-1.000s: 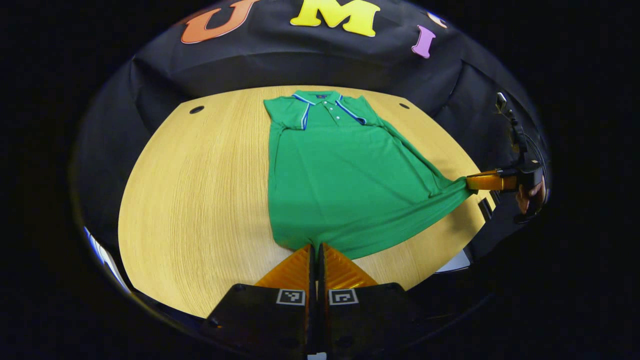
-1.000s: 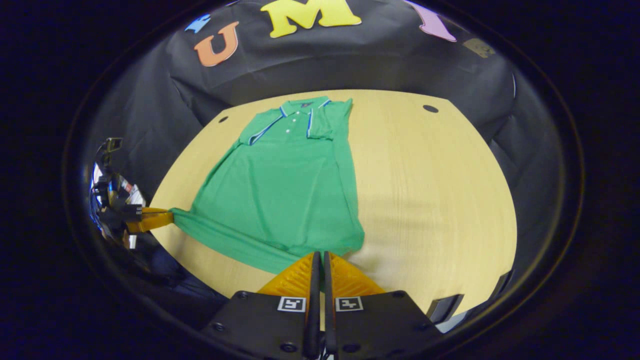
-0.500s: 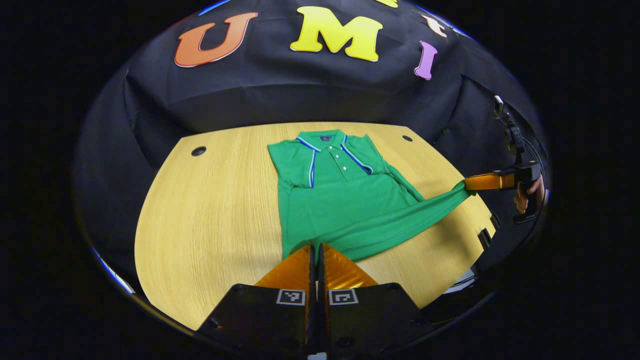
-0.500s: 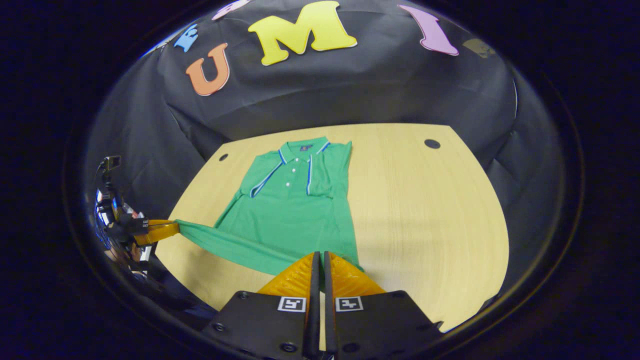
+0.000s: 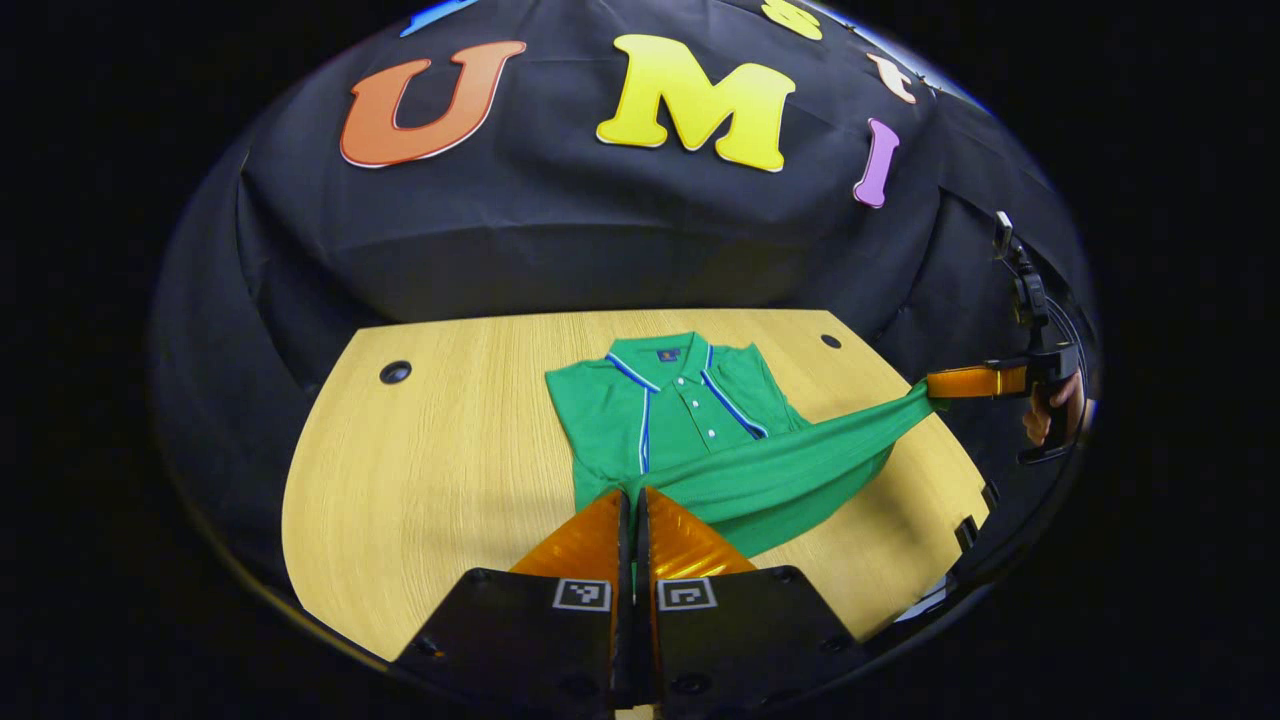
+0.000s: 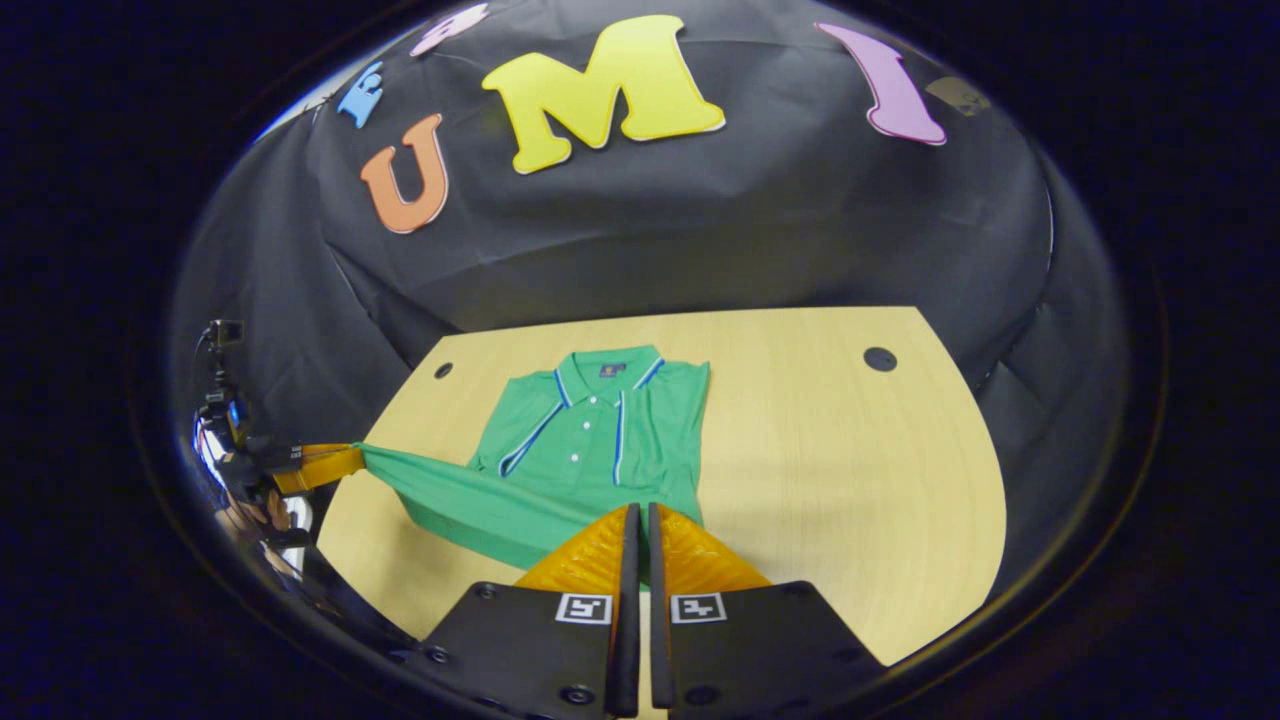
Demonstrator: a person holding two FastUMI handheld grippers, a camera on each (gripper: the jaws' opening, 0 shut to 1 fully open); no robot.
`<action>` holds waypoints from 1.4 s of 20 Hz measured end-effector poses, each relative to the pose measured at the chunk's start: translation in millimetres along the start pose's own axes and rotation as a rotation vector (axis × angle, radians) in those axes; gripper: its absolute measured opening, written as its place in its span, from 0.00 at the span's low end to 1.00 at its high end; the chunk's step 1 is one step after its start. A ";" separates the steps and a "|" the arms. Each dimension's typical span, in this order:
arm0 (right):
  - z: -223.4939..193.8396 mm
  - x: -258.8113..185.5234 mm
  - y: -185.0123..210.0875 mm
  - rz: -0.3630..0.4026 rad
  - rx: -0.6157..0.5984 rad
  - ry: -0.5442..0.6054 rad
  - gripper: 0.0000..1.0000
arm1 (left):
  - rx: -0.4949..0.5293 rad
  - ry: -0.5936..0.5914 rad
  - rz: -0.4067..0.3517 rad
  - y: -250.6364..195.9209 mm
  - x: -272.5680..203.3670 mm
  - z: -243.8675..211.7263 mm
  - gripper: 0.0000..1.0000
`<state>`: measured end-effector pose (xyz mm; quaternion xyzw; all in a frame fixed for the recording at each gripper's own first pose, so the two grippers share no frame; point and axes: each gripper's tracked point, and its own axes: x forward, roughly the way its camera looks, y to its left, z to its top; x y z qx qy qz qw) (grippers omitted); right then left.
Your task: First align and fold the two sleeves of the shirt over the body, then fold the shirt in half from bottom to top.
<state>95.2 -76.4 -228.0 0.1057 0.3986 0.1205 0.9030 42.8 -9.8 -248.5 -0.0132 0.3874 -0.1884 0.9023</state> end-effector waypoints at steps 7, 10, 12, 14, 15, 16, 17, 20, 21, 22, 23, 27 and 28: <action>56.3 35.7 -9.5 -0.022 -0.023 -0.034 0.07 | 0.027 -0.037 0.028 16.9 34.9 43.7 0.03; 75.0 57.9 -9.4 -0.026 0.005 -0.039 0.07 | 0.026 -0.051 0.034 23.7 55.9 57.8 0.03; 86.8 73.8 -11.6 -0.031 0.012 -0.044 0.07 | 0.014 -0.054 0.035 28.4 73.4 64.9 0.03; 97.6 92.0 -11.5 -0.033 0.019 -0.050 0.07 | -0.006 -0.056 0.038 36.1 88.7 72.0 0.03; 102.5 100.6 -11.6 -0.036 0.014 -0.052 0.06 | -0.013 -0.058 0.043 40.0 97.1 76.1 0.03; 107.6 109.2 -11.9 -0.039 0.006 -0.058 0.07 | -0.019 -0.061 0.049 44.8 106.7 80.3 0.03; 112.2 117.8 -11.8 -0.042 -0.006 -0.061 0.07 | -0.024 -0.066 0.054 49.0 114.4 84.3 0.03; 123.3 143.6 -13.5 -0.050 -0.032 -0.080 0.07 | -0.027 -0.079 0.070 60.3 134.7 91.5 0.03; 124.5 152.2 -14.1 -0.052 -0.034 -0.080 0.07 | -0.026 -0.078 0.073 63.1 142.1 90.4 0.03; 125.6 158.6 -15.2 -0.055 -0.033 -0.083 0.07 | -0.026 -0.073 0.076 64.7 149.0 88.0 0.03; 127.0 164.5 -15.9 -0.056 -0.030 -0.085 0.07 | -0.028 -0.070 0.076 64.8 158.4 82.9 0.03; 123.3 196.5 -28.3 -0.074 -0.021 -0.084 0.07 | -0.071 -0.097 0.094 72.4 185.4 79.4 0.03; 121.2 203.6 -31.3 -0.079 -0.014 -0.079 0.07 | -0.079 -0.097 0.097 73.7 193.8 76.3 0.03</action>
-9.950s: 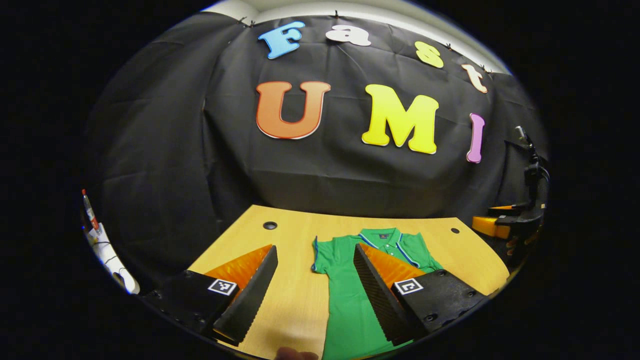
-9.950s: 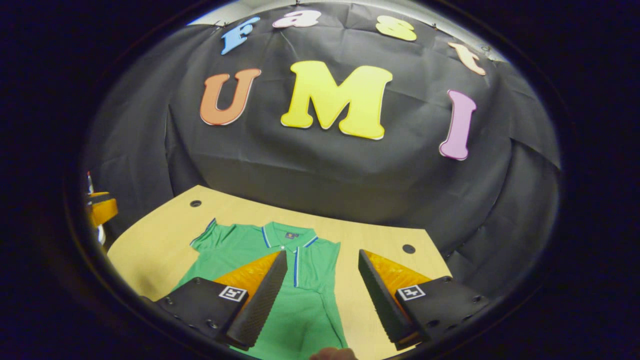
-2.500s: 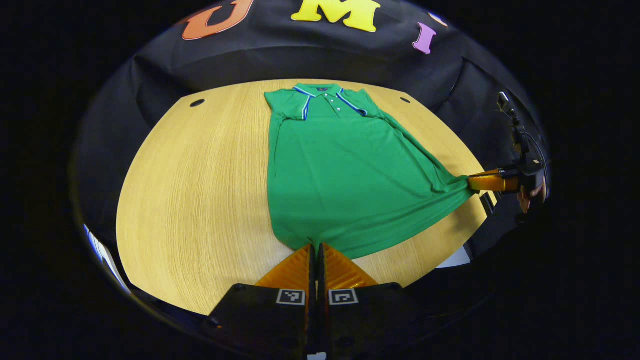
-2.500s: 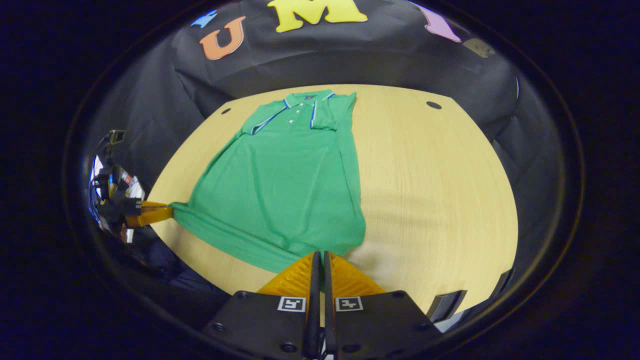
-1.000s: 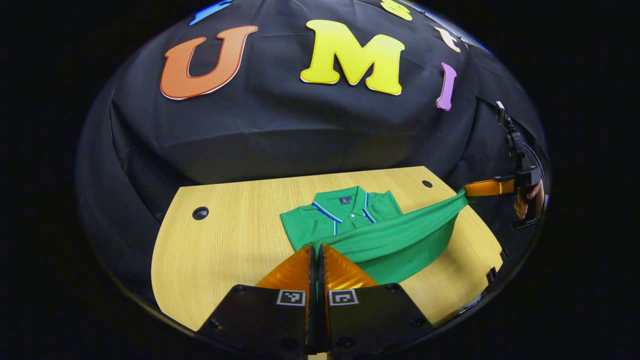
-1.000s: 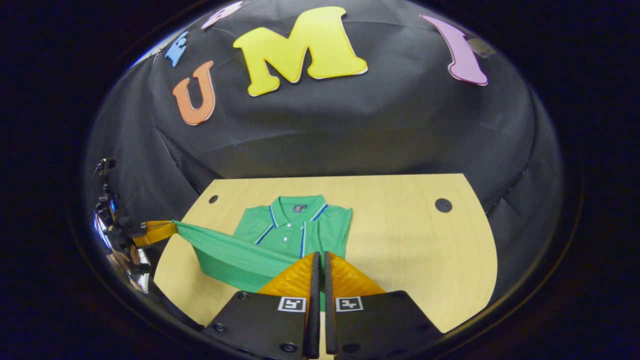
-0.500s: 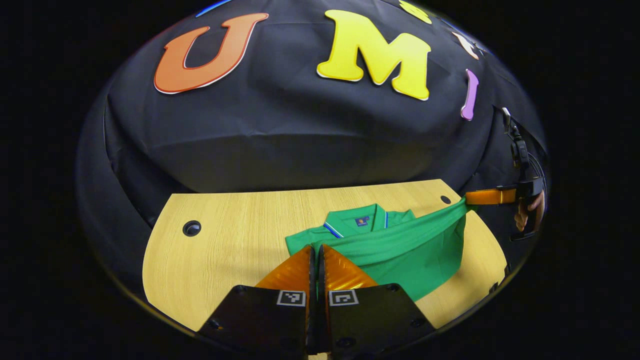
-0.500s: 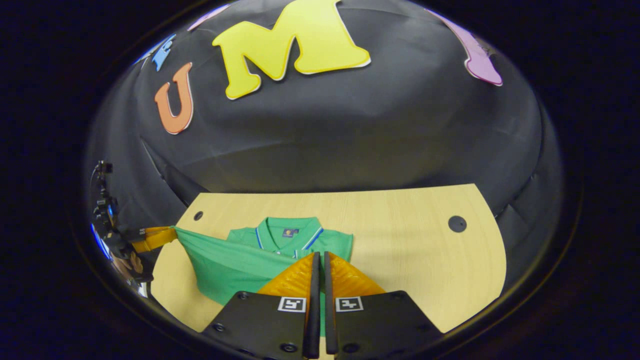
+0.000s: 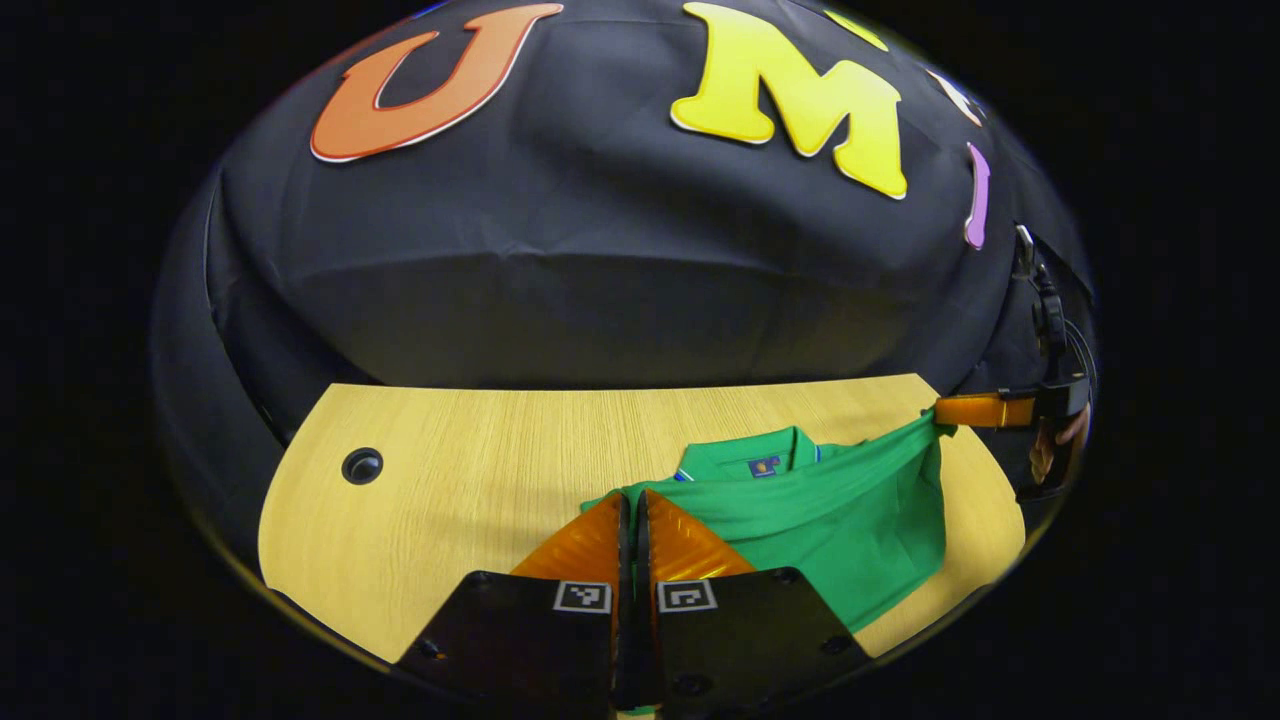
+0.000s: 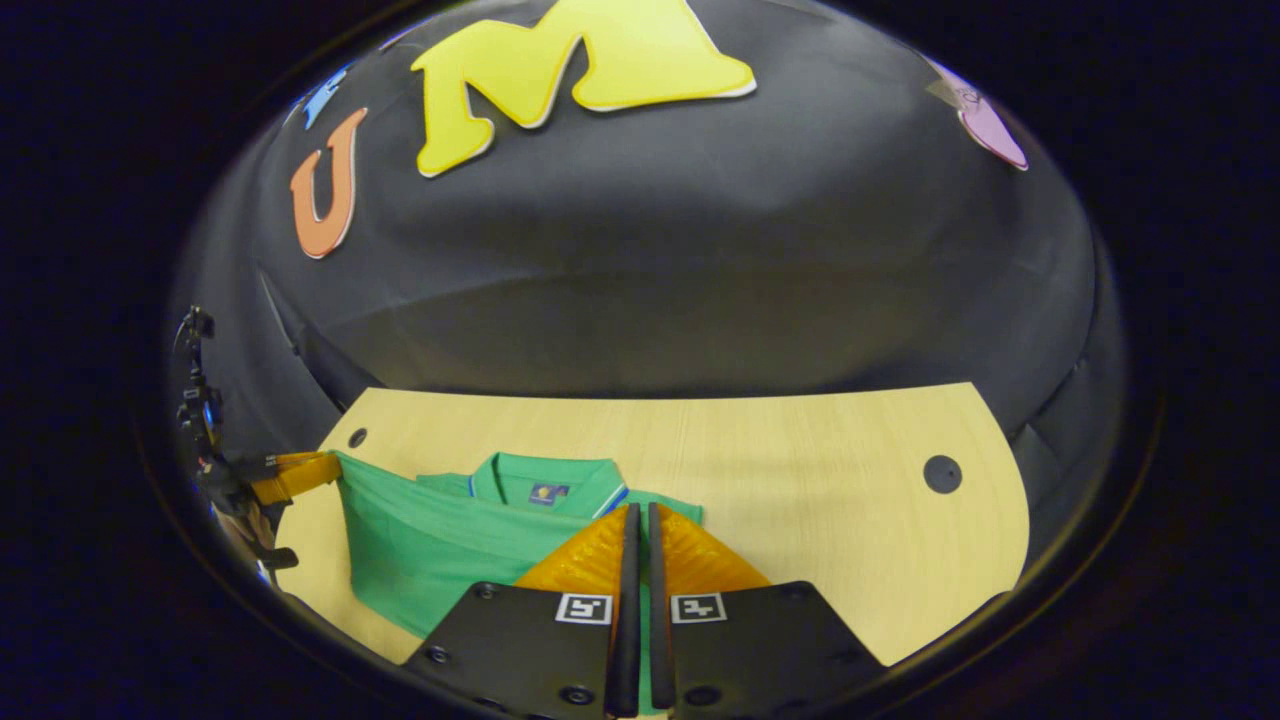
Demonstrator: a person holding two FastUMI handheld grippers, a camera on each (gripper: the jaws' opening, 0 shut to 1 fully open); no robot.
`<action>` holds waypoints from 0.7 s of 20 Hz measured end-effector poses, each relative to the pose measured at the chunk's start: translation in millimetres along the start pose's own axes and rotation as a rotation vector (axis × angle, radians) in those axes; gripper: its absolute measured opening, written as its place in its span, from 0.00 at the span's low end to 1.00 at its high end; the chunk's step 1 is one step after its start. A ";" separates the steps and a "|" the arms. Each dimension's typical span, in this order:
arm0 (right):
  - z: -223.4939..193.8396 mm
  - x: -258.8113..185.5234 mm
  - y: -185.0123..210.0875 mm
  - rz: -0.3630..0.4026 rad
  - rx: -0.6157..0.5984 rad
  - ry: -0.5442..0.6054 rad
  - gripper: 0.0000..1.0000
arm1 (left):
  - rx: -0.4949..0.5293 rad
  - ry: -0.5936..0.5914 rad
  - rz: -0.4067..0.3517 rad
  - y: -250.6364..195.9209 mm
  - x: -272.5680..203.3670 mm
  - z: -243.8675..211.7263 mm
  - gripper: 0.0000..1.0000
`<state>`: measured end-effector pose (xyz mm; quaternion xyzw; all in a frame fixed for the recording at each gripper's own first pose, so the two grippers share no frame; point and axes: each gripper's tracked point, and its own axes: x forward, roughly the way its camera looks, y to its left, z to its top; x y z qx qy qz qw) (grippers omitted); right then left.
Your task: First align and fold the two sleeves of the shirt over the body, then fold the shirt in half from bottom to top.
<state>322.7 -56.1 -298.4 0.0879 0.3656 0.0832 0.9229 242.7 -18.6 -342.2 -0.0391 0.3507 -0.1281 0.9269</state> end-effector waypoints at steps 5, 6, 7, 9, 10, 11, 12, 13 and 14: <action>-18.2 32.5 -6.3 -0.025 0.012 0.023 0.07 | -0.029 0.062 0.049 3.1 35.7 -32.6 0.03; -18.8 36.7 -6.3 -0.031 -0.002 0.018 0.07 | -0.025 0.068 0.059 3.1 41.4 -36.2 0.03; -20.2 40.0 -7.6 -0.037 -0.019 0.014 0.07 | -0.025 0.066 0.068 3.0 45.9 -36.5 0.03; -24.1 46.1 -11.8 -0.054 -0.055 0.012 0.07 | -0.022 0.049 0.093 6.9 51.0 -36.8 0.03; -25.5 48.7 -13.5 -0.061 -0.073 0.009 0.07 | -0.024 0.038 0.101 7.4 53.9 -35.2 0.04; -27.5 50.9 -16.6 -0.076 -0.091 0.006 0.07 | -0.029 0.033 0.105 6.2 55.4 -36.1 0.06; -26.9 52.5 -17.9 -0.087 -0.106 -0.004 0.07 | -0.029 0.035 0.115 7.0 56.8 -37.7 0.08; -27.6 53.4 -17.1 -0.092 -0.118 -0.010 0.07 | -0.023 0.035 0.130 9.0 58.2 -39.5 0.12; -29.5 53.6 -17.5 -0.099 -0.130 -0.008 0.09 | -0.021 0.035 0.137 10.9 59.6 -40.0 0.12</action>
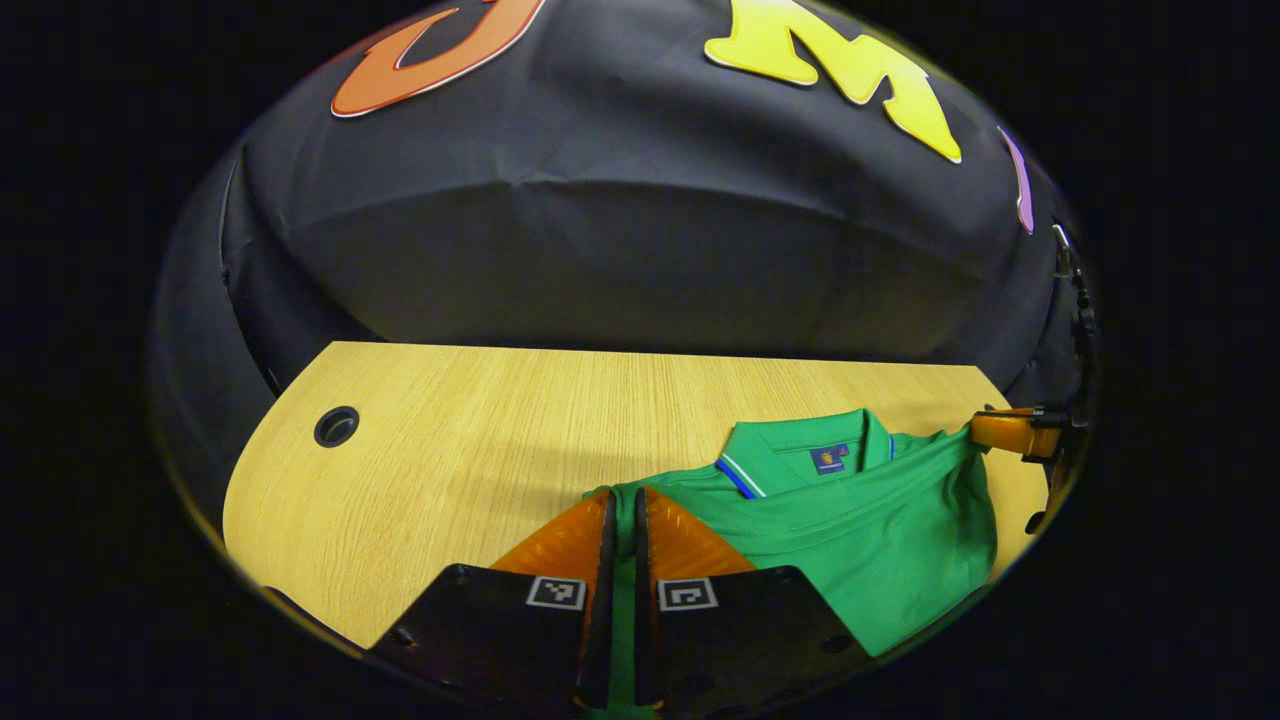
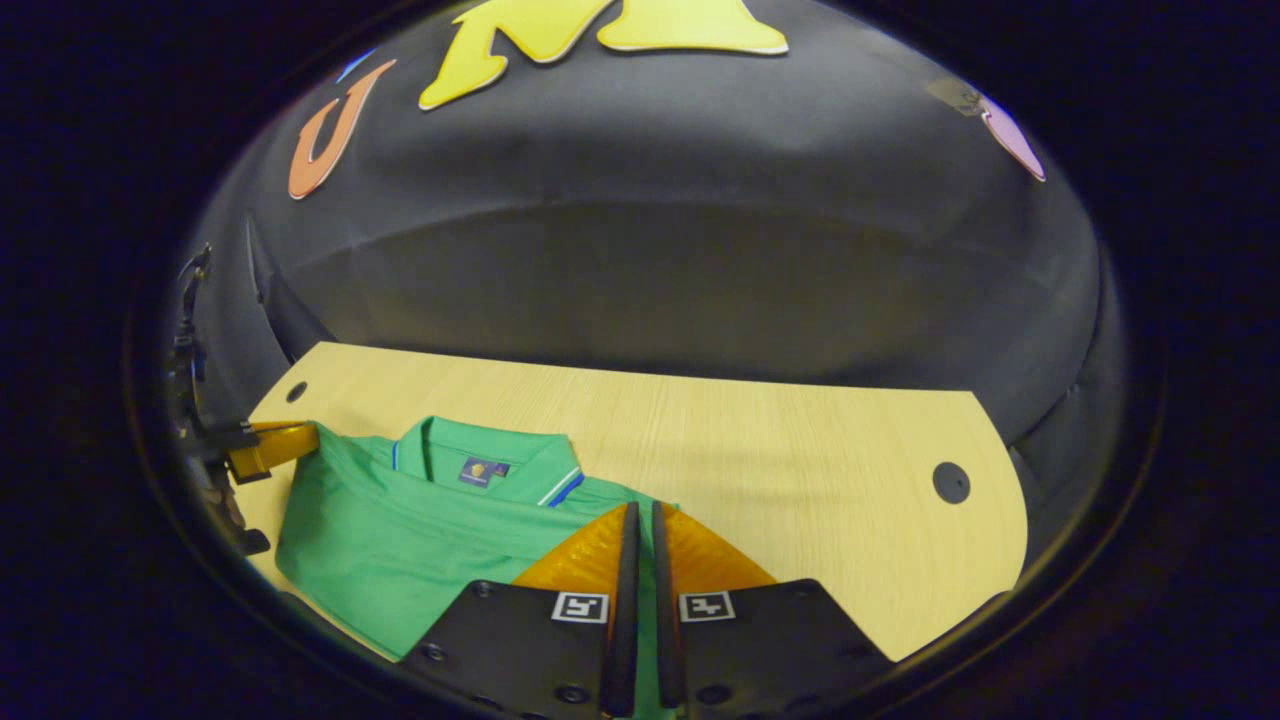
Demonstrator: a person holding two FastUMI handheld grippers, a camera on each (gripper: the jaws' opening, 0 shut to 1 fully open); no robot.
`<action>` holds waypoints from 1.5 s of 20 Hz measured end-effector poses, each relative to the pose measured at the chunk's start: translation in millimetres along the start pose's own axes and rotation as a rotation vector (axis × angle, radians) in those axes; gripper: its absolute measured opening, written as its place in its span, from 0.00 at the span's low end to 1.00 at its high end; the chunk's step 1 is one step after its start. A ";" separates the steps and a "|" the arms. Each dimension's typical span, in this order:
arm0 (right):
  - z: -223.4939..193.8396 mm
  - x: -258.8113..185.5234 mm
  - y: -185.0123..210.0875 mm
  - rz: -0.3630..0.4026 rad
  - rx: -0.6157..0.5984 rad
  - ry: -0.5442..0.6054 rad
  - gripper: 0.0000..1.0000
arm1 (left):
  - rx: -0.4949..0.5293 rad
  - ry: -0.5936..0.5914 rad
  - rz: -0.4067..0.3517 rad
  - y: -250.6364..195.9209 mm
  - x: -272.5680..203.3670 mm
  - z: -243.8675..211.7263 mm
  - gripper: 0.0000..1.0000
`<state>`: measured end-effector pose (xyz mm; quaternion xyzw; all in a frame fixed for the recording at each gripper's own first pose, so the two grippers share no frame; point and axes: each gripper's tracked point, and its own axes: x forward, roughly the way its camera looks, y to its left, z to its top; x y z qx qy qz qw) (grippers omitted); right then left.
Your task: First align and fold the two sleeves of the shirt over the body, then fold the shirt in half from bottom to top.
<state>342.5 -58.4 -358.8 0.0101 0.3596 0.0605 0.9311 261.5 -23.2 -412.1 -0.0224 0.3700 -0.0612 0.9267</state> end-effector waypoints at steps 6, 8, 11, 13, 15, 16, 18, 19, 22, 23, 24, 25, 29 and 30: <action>9.6 -48.1 10.3 -0.030 -0.004 -0.086 0.59 | -0.019 -0.051 0.013 -12.7 -44.9 23.2 0.88; 21.9 -79.2 13.4 -0.068 -0.016 -0.142 0.88 | -0.021 -0.104 0.008 -19.5 -75.0 42.8 0.99; 47.2 -131.8 24.4 -0.072 -0.001 -0.236 0.96 | 0.004 -0.205 -0.003 -32.1 -128.2 80.2 0.99; 68.1 -172.2 31.7 -0.076 0.013 -0.308 0.95 | 0.027 -0.286 0.005 -38.1 -170.7 106.5 0.99; 81.7 -211.6 39.1 -0.085 0.013 -0.370 0.94 | 0.047 -0.348 0.015 -42.9 -215.5 126.3 0.98; 85.9 -231.9 44.6 -0.079 0.019 -0.390 0.94 | 0.049 -0.377 0.020 -44.9 -237.2 135.0 0.98; 93.3 -271.0 51.1 -0.078 0.030 -0.437 0.94 | 0.042 -0.433 0.027 -47.7 -278.8 147.8 0.98; 95.1 -290.4 53.1 -0.082 0.033 -0.462 0.94 | 0.040 -0.459 0.031 -49.3 -298.0 152.0 0.98; 90.4 -344.3 61.5 -0.092 0.057 -0.539 0.95 | 0.016 -0.499 0.032 -59.7 -349.3 148.4 0.98; 84.6 -359.2 63.9 -0.100 0.064 -0.554 0.95 | 0.003 -0.508 0.026 -64.0 -364.6 146.5 0.98; 79.4 -374.3 66.6 -0.102 0.072 -0.563 0.95 | -0.010 -0.512 0.020 -67.9 -374.2 142.9 0.98; 73.1 -387.2 68.6 -0.101 0.076 -0.570 0.96 | -0.015 -0.519 0.019 -71.0 -382.4 139.2 0.98; 56.2 -433.8 81.8 -0.093 0.089 -0.606 0.95 | -0.017 -0.557 0.048 -70.0 -428.6 133.7 0.98; 52.9 -443.6 83.4 -0.101 0.078 -0.617 0.95 | -0.003 -0.567 0.057 -68.0 -436.6 132.7 0.98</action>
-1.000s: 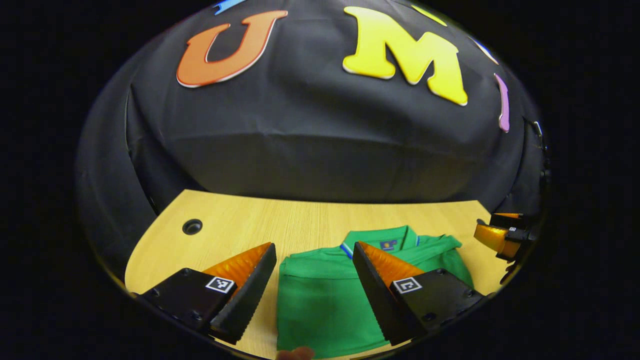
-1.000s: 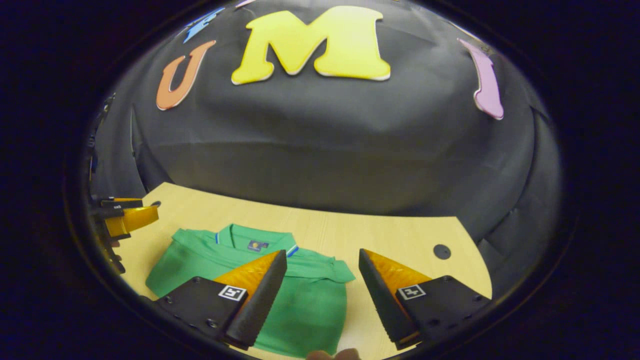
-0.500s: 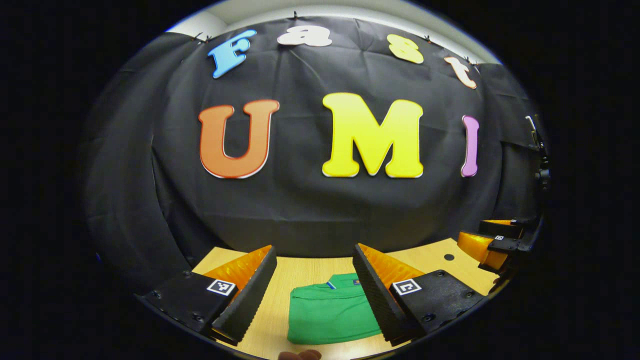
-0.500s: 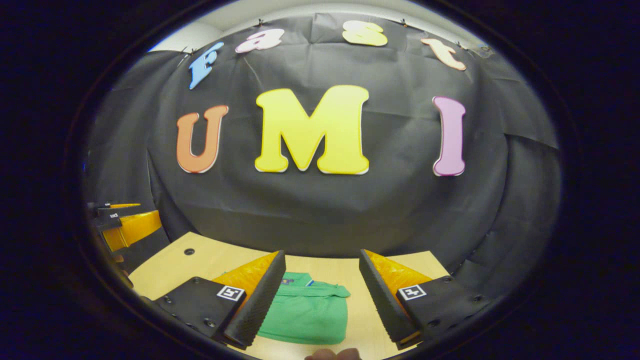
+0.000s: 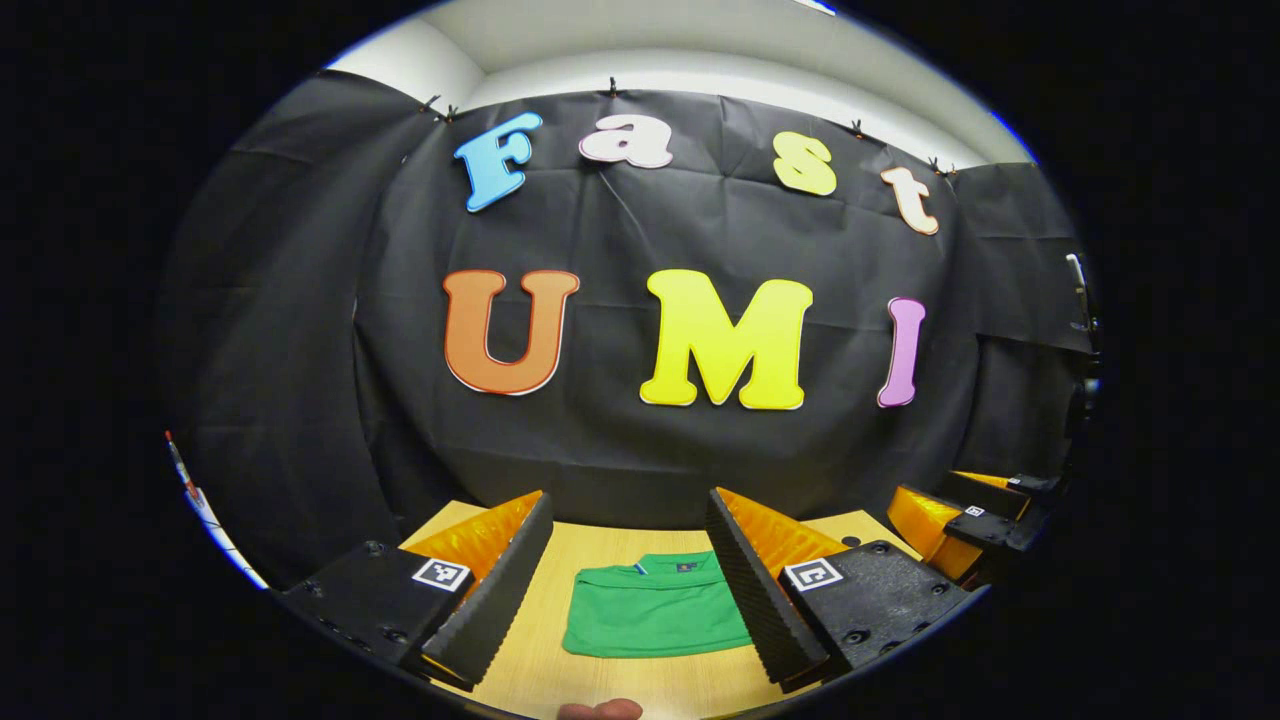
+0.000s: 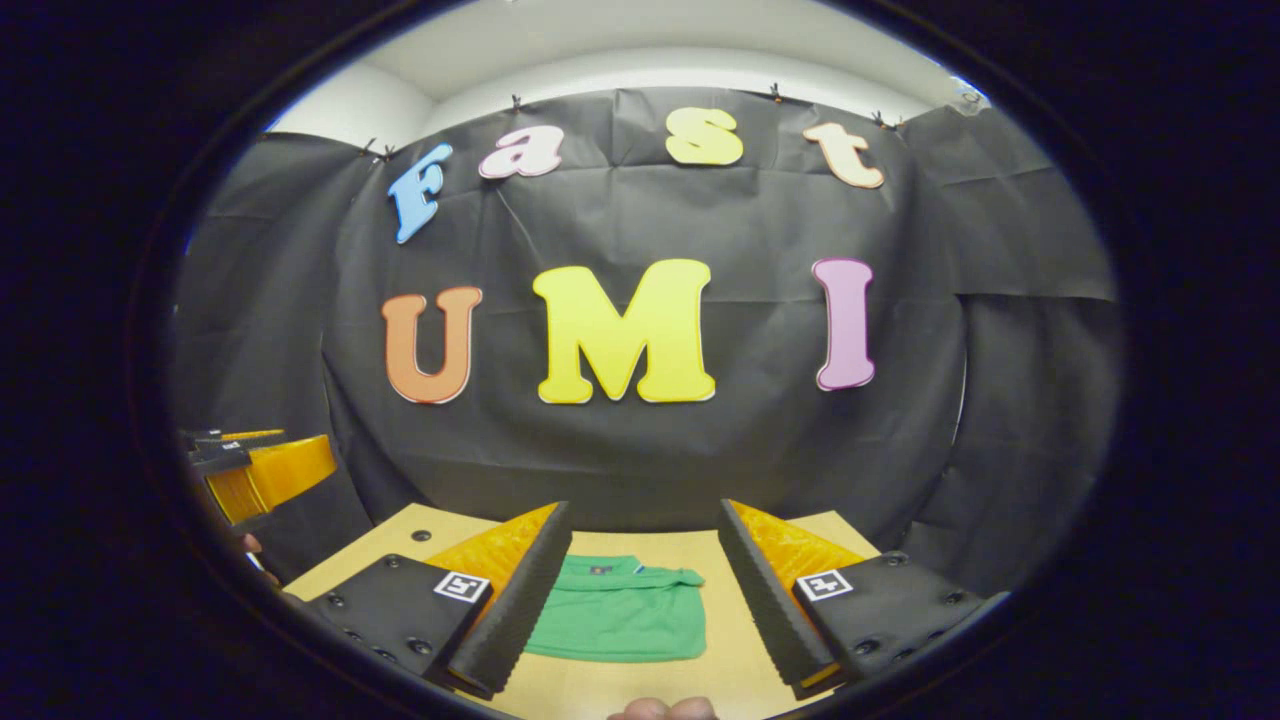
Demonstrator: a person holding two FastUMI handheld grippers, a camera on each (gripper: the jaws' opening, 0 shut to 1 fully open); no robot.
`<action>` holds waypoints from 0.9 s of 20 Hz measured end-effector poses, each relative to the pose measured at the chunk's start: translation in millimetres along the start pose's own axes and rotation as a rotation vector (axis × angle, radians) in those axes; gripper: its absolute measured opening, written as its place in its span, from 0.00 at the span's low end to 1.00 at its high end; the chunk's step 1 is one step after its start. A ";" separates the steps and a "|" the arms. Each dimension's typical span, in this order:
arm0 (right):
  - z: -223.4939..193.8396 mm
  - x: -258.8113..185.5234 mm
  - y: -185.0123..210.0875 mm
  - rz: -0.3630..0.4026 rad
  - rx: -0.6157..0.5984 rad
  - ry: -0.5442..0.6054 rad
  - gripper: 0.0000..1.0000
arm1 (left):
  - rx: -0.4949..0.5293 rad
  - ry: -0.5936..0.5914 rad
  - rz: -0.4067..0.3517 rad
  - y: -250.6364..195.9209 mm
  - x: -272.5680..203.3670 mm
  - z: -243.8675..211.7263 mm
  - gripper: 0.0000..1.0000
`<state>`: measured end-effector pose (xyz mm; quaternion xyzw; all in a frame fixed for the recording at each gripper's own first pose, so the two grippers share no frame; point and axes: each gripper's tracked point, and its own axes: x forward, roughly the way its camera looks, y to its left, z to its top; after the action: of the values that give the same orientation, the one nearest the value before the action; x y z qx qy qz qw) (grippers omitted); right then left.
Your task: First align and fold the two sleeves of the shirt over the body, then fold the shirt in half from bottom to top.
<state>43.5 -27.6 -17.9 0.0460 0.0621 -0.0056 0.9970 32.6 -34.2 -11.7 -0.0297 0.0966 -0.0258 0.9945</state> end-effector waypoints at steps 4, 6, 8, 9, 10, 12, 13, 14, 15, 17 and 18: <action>4.3 -31.1 5.9 0.006 -0.022 -0.025 0.95 | 0.019 -0.027 0.015 2.4 -25.1 4.1 0.98; 5.6 -39.2 7.4 0.003 -0.031 -0.035 0.95 | 0.022 -0.036 0.023 2.2 -33.7 2.7 0.98; 4.0 -43.8 10.7 0.002 -0.023 -0.031 0.95 | 0.016 -0.044 0.017 -3.4 -42.3 2.0 0.98; 2.2 -45.0 12.4 0.006 -0.017 -0.026 0.95 | 0.023 -0.045 0.012 -5.9 -43.8 1.6 0.98; 0.6 -46.2 15.6 0.011 -0.014 -0.017 0.95 | 0.031 -0.049 0.011 -7.0 -44.7 2.5 0.98; -0.3 -47.4 18.6 0.017 -0.020 -0.015 0.95 | 0.040 -0.060 0.009 -9.6 -45.3 6.3 0.98; 1.9 -47.7 17.7 0.017 -0.024 -0.020 0.94 | 0.041 -0.063 0.010 -8.8 -45.7 7.3 0.98; 3.9 -47.2 17.2 0.016 -0.024 -0.025 0.94 | 0.044 -0.067 0.014 -8.1 -44.4 8.3 0.98; 4.5 -46.7 16.4 0.015 -0.023 -0.028 0.94 | 0.045 -0.066 0.017 -7.2 -43.3 7.4 0.98; 4.5 -45.1 14.3 0.012 -0.022 -0.029 0.95 | 0.039 -0.060 0.016 -8.6 -42.7 6.8 0.98; 3.9 -45.0 13.5 0.011 -0.022 -0.027 0.95 | 0.037 -0.057 0.017 -8.5 -41.9 6.2 0.98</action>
<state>-0.4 -14.3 -7.2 0.0354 0.0486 0.0000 0.9982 -7.7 -40.0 2.8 -0.0110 0.0678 -0.0182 0.9975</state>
